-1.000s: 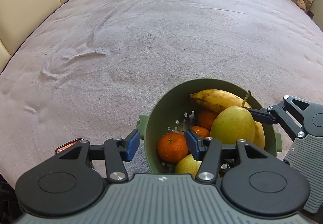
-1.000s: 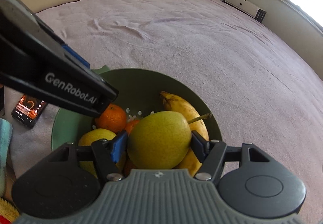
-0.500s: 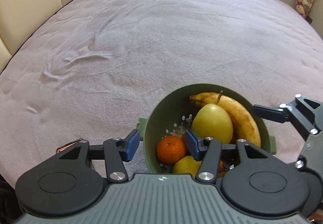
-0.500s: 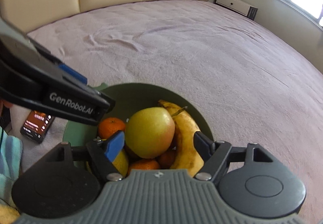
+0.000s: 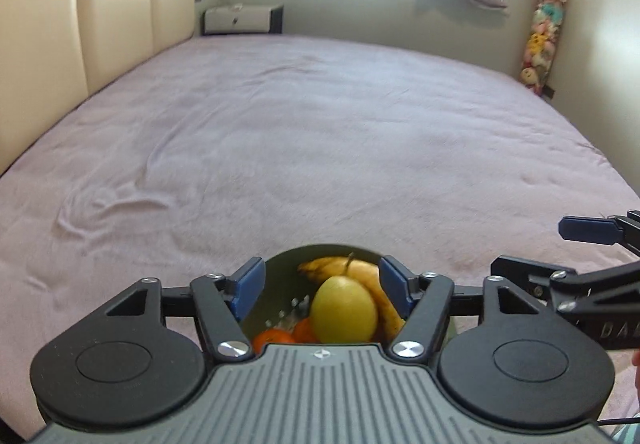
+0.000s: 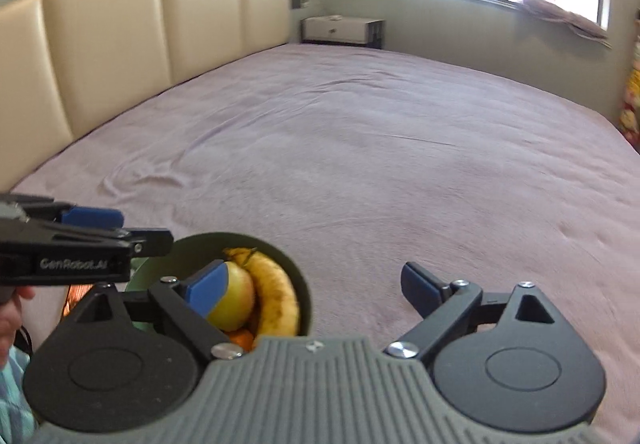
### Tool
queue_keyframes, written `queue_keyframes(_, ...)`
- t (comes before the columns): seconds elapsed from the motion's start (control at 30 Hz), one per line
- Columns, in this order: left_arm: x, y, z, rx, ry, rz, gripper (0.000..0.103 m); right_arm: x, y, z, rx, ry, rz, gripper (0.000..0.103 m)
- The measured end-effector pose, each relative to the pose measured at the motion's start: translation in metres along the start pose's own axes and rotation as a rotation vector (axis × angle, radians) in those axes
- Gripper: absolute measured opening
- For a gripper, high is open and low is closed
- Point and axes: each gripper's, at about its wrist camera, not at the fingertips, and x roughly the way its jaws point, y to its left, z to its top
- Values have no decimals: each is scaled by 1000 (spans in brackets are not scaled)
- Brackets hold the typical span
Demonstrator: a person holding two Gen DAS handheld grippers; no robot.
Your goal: Organize fruits
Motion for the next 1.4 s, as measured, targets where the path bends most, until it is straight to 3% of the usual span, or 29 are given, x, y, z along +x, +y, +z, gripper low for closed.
queue_keyframes(0.23,-16,-50,-12,158,-85,1,86,-45,-17,-21,76,-65,-131,99)
queue_keyframes(0.47,-26,-73,-30,145,-122,31,88,-75,-21,-51,108,-97,-207,99)
queue_keyframes(0.97,7,-75,-51,92,84,71,88,-46,-49,-96,215,28,-255,99)
queue_keyframes(1.4,9,-82,-52,99,106,56,88,-43,-54,-99,248,36,-262,99)
